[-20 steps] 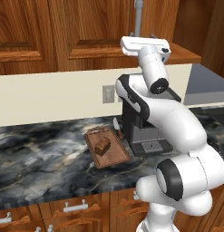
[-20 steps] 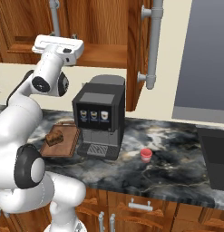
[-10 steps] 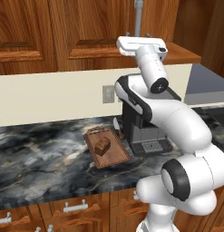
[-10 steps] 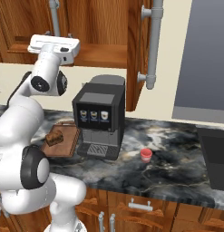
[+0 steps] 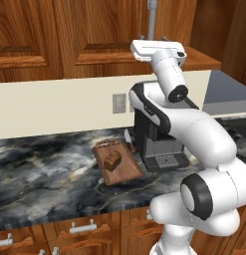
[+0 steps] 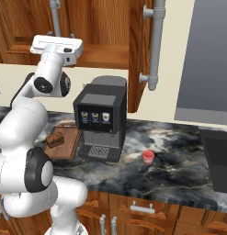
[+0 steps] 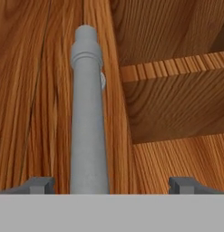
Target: Pick the bread, place it on the cutting board, pick the jam, place it on the counter, and close the cabinet.
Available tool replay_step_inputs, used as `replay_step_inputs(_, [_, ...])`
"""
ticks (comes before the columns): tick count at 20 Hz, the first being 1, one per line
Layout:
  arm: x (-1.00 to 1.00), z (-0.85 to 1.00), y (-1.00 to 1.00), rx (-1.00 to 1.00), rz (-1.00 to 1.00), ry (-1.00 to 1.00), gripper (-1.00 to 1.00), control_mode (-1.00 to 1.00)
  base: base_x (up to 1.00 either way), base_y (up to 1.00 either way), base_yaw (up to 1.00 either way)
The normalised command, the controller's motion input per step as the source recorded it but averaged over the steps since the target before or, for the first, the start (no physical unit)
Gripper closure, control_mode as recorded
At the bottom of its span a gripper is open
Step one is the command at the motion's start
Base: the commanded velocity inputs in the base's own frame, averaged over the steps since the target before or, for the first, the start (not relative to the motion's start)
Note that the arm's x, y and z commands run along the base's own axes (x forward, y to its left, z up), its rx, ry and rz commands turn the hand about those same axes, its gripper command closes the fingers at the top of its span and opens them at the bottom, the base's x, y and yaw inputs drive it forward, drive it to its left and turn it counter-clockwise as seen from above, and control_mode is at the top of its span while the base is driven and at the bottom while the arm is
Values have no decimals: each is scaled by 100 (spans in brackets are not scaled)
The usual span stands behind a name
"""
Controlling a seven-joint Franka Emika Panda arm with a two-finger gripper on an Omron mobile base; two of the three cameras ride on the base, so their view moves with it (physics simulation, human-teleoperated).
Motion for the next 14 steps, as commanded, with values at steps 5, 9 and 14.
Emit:
replay_step_inputs(5, [-3,0,0,0,0,0,-100,-100,0,0,0])
replay_step_inputs(9, [-18,0,0,0,0,0,-100,-100,0,0,0])
replay_step_inputs(14, [-27,0,0,0,0,0,-100,-100,0,0,0])
